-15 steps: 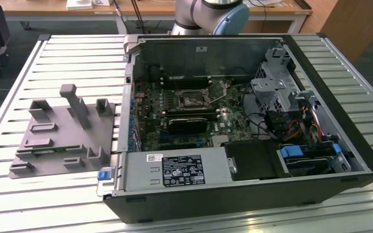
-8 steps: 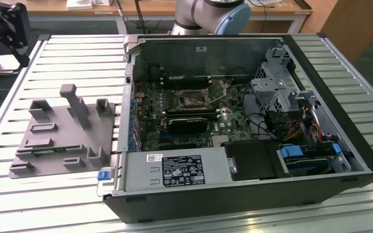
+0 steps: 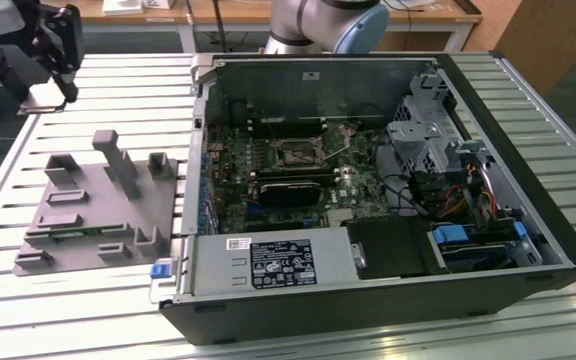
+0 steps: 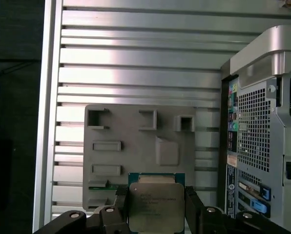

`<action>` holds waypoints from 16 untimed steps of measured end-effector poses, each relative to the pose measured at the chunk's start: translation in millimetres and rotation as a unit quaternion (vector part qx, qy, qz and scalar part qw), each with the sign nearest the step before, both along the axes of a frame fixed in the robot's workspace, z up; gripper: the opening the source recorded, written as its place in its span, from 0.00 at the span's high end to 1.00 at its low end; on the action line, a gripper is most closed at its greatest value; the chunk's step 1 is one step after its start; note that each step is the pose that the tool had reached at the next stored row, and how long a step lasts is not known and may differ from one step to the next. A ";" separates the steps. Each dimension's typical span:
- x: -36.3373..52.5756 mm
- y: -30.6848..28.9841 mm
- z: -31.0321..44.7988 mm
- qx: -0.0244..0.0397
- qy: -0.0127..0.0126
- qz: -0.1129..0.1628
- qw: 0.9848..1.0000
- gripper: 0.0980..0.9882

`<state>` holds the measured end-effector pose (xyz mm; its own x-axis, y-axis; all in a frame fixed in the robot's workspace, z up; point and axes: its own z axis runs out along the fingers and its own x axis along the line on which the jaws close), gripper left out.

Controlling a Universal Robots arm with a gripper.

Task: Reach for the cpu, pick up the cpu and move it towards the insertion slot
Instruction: 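Pick up the cpu and move it towards the insertion slot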

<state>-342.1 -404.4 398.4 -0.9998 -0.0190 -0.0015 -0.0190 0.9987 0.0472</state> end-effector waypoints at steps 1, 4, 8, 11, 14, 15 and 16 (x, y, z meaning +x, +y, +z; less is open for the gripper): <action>4.2 0.0 0.0 0.000 0.000 0.000 1.000 0.50; 17.0 0.0 0.0 0.000 0.000 0.000 1.000 0.50; 34.9 0.0 0.0 0.001 -0.001 0.000 1.000 0.50; 47.8 0.0 -0.1 0.001 -0.001 0.000 1.000 0.50; 60.6 0.0 0.0 0.002 -0.001 0.000 1.000 0.50; 64.9 0.0 -0.1 0.002 -0.001 0.000 1.000 0.50; 69.4 0.0 -0.2 0.002 -0.001 0.000 1.000 0.50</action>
<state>-272.6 -404.4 398.3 -0.9998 -0.0191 -0.0041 -0.0193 0.9985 0.0507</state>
